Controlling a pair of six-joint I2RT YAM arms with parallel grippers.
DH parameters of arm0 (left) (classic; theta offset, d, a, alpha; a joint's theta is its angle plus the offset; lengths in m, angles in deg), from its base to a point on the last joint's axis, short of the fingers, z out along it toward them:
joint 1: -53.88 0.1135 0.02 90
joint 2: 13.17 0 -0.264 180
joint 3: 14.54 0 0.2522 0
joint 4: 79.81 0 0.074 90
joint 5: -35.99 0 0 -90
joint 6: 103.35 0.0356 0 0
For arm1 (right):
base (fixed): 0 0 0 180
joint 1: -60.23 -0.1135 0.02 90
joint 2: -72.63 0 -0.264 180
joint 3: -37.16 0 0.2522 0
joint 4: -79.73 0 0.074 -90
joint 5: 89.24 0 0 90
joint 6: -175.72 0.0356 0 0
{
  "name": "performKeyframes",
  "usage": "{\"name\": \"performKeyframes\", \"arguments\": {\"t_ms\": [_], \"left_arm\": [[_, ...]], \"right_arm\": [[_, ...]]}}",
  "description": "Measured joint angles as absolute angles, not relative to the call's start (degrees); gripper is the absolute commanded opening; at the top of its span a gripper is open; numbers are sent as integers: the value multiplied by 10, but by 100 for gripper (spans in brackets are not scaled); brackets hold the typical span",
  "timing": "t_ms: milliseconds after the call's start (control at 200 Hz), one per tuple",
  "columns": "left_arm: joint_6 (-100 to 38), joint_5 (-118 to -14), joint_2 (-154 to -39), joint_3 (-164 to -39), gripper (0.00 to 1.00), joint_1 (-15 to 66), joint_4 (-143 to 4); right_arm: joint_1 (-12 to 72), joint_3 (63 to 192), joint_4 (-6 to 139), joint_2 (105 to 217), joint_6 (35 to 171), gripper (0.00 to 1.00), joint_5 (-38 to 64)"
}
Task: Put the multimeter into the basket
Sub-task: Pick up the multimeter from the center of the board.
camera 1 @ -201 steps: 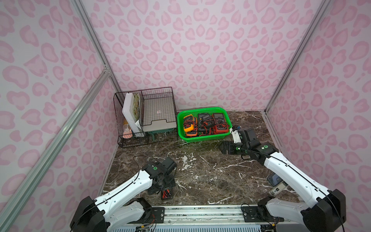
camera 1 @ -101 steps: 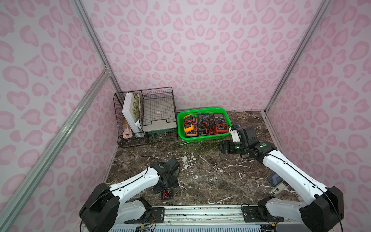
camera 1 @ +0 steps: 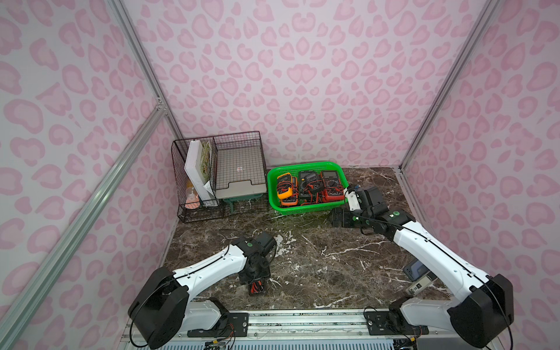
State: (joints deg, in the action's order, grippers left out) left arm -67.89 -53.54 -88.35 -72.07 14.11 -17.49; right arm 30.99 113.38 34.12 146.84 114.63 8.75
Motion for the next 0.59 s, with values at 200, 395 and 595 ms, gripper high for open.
{"name": "performKeyframes", "arguments": {"t_ms": [200,395,595], "left_arm": [[-627,-524,-937,-861,0,141,-138],[-586,-503,-1017,-1016,0,142,-81],[-539,-505,-1075,-1137,0,159,-47]], "right_arm": [[310,1157,347,1489,1155,99,88],[313,1181,356,1509,1159,99,88],[325,1202,364,1522,1161,99,86]]}}
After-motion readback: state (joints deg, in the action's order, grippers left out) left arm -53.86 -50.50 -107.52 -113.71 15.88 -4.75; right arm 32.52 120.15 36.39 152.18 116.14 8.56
